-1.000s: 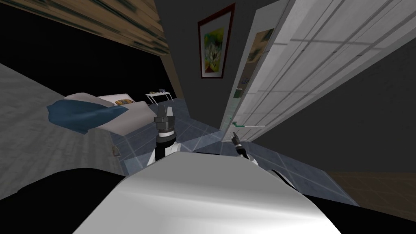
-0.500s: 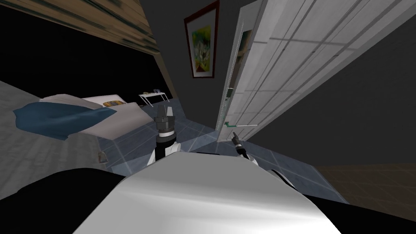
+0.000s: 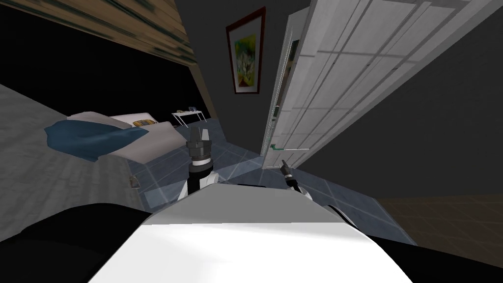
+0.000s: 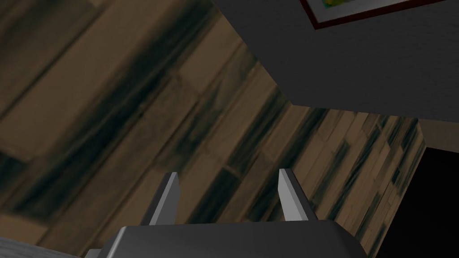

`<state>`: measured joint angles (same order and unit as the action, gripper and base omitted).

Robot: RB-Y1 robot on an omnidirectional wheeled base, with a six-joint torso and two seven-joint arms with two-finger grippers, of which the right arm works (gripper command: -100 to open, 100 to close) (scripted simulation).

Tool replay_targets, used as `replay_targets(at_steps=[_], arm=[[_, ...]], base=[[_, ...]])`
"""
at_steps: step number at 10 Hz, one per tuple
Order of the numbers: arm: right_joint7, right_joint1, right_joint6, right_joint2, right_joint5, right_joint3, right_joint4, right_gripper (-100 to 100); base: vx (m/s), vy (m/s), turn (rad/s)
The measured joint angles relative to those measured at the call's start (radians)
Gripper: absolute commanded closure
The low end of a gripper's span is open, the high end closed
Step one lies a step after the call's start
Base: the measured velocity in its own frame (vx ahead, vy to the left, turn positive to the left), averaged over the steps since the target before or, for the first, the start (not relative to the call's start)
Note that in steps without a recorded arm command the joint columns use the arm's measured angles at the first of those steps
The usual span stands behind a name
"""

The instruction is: Pull the door open

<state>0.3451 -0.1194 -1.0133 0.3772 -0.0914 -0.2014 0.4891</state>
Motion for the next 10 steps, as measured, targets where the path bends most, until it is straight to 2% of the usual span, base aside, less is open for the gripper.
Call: replay_targets(at_steps=[4,7,10], arm=[[-0.001,0.000,0.001,-0.001,0.001,0.004,0.000,-100],[-0.003,0.003,0.006,-0.002,0.003,0.016,0.005,-100],[-0.007,0.001,0.008,-0.006,0.006,0.038,-0.002,-100]], base=[[-0.217,-0.039,0.072],[-0.209,-0.046,0.230],[-0.080,-0.077,0.259]])
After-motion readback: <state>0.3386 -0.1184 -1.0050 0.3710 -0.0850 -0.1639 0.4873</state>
